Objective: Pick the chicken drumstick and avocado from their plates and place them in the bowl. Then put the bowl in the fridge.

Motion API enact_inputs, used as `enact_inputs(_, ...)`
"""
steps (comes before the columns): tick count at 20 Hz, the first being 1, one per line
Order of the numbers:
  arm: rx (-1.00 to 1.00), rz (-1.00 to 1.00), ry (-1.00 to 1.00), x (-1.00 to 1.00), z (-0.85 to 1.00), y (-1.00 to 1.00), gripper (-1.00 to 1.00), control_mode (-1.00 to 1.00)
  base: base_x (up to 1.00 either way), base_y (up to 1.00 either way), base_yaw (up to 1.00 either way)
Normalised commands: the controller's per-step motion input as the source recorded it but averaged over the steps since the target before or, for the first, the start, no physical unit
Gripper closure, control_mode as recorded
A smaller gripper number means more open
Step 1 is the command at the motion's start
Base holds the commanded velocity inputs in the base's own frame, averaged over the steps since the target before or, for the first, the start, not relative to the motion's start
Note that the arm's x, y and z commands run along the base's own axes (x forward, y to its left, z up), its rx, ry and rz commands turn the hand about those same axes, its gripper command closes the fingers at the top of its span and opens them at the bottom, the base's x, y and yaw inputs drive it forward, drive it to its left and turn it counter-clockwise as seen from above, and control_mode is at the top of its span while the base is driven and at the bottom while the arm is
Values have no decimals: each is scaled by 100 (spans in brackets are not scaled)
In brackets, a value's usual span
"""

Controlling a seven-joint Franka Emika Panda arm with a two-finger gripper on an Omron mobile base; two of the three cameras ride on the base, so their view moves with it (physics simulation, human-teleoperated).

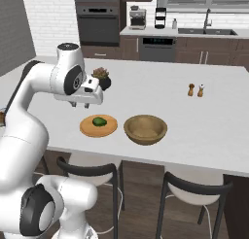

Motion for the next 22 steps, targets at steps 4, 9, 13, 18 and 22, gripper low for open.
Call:
enact_inputs(4, -1, 2, -5, -32, 0, 6, -100, -100, 0, 0, 0)
enact_inputs(9, 0, 11, 0, -67, -26, 15, -100, -100, 0, 0, 0)
enact_inputs(13, 0, 28, 8, 11, -19, 0, -100, -100, 0, 0, 0)
enact_inputs(18, 0, 40, 1, 64, -6, 0, -100, -100, 0, 0, 0)
enact_inputs(22, 0, 39, 7, 77, -9, 2, -100, -100, 0, 0, 0)
